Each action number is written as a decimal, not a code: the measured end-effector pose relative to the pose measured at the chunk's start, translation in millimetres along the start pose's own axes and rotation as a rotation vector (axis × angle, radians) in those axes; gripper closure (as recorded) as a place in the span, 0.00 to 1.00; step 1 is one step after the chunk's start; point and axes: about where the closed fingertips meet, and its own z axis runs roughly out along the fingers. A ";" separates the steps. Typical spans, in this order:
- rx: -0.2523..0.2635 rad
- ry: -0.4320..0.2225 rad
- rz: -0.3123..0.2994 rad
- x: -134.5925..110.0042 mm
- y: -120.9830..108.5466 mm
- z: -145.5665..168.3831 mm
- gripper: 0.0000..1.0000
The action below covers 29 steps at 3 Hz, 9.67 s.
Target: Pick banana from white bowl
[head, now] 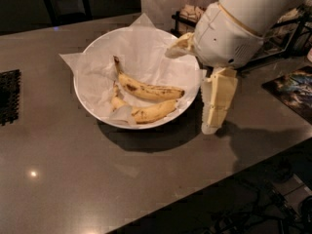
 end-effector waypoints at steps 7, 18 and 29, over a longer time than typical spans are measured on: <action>0.043 0.090 0.151 -8.9 -69.2 78.8 0.48; 0.114 0.158 0.341 7.0 -133.5 136.6 0.45; 0.250 -0.019 0.236 -30.8 -99.8 84.6 1.00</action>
Offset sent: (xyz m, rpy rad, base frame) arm 0.0343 0.0830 -0.0470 -0.0316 0.0363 0.0081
